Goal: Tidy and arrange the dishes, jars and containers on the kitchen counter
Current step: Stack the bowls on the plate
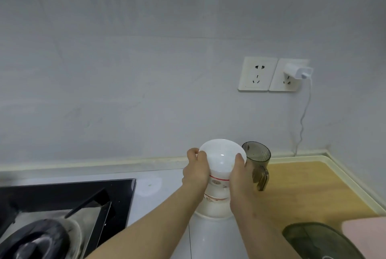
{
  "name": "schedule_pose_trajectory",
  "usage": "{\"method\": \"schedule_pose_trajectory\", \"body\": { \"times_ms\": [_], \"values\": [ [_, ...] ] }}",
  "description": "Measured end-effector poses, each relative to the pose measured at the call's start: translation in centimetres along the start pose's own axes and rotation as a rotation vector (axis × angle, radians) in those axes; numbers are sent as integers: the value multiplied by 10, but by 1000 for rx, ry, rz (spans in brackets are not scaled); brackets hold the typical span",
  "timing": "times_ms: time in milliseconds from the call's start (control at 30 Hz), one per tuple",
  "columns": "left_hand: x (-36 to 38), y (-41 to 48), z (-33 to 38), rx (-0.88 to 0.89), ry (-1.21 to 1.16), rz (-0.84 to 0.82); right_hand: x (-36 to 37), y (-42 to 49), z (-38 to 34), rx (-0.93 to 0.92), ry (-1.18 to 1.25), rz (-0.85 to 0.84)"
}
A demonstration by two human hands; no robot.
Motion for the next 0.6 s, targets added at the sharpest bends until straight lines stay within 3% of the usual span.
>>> {"method": "schedule_pose_trajectory", "body": {
  "times_ms": [267, 600],
  "values": [
    [14, 22, -26, -39, -16, 23, -1, 19, 34, 4, -86, 73],
    [15, 36, -32, -11, -139, 89, -2, 19, 50, 37, -10, 104]
  ]
}}
Point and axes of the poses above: each hand's wrist, its own y-axis towards the middle knuckle, its own x-axis out of the palm, z = x × y, the point moved 2 cm from there along y, towards the middle knuckle, and after that the axes turned 15 degrees about y, right-handed, at the moved point
